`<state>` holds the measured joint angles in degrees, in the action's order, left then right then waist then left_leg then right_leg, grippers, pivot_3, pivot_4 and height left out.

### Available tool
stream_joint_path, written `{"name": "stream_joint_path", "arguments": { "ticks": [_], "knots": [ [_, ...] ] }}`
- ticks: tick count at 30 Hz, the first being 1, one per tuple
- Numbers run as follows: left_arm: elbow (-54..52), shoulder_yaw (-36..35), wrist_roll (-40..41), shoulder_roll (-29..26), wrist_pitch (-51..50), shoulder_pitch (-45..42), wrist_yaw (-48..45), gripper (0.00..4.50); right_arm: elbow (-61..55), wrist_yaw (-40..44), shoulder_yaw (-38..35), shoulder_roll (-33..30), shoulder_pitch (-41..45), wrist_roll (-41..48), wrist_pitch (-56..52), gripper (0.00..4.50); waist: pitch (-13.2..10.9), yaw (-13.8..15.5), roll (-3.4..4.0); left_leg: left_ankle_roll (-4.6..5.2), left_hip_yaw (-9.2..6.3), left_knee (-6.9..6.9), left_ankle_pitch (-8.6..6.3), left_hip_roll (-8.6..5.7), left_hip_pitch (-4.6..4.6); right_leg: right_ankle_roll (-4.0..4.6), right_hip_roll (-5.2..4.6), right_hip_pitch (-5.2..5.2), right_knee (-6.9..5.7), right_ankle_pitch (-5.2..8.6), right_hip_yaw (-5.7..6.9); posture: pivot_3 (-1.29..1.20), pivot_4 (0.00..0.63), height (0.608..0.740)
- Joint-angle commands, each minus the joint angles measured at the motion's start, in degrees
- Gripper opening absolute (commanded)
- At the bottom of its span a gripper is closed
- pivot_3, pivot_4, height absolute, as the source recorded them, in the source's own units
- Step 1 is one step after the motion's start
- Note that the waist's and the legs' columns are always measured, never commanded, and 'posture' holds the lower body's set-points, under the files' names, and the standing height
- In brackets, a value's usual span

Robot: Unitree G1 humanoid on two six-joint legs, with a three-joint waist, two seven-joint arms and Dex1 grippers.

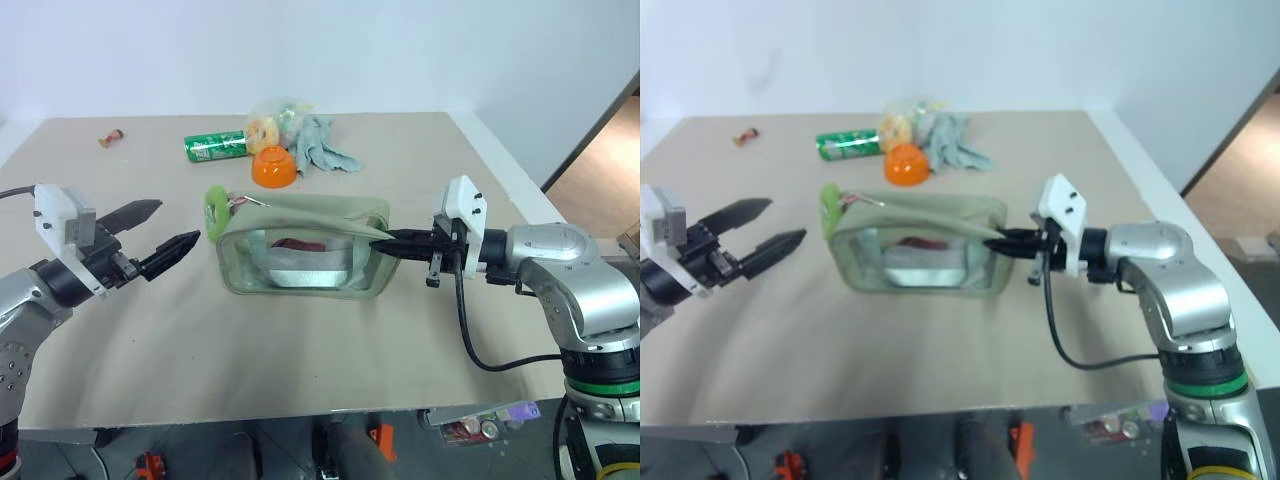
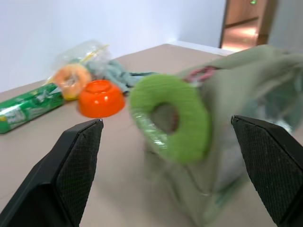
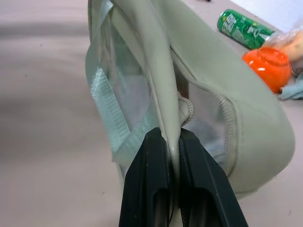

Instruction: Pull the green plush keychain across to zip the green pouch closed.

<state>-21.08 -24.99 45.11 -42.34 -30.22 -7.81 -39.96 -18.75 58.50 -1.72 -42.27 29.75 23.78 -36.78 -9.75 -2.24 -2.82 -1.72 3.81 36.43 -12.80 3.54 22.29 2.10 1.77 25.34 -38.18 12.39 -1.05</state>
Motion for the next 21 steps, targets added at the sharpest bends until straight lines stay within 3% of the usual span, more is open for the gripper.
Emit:
{"name": "stream_joint_path", "arguments": {
  "ticks": [1,10,21],
  "knots": [
    [1.3,-0.07,0.04,0.76,-1.05,-1.6,2.35,4.5,-1.45,-1.21,-0.51,-0.17,-0.36,0.01,1.86,0.05,0.0,0.01,-0.01,0.0,0.0,0.01,0.0,0.0,0.0,-0.01,0.0,0.0,0.0,-0.01,0.0,0.0,0.15,0.74],
    [5.8,5.47,-8.71,4.37,3.73,-6.1,5.64,4.5,-0.36,-2.14,1.57,0.23,-0.03,-0.97,4.75,0.05,0.06,-0.2,-0.13,0.0,0.0,0.03,0.0,-0.02,0.05,-0.01,0.03,0.0,0.01,-0.01,-0.01,0.0,0.15,0.74],
    [13.4,8.58,-12.29,7.51,7.49,-12.29,3.78,4.5,1.12,-1.74,2.75,-0.46,0.42,-2.24,7.31,0.05,0.06,-0.33,-0.14,0.0,0.01,0.04,0.01,-0.01,0.03,-0.02,0.07,-0.03,0.0,-0.02,0.03,0.0,0.15,0.74]
  ]
}}
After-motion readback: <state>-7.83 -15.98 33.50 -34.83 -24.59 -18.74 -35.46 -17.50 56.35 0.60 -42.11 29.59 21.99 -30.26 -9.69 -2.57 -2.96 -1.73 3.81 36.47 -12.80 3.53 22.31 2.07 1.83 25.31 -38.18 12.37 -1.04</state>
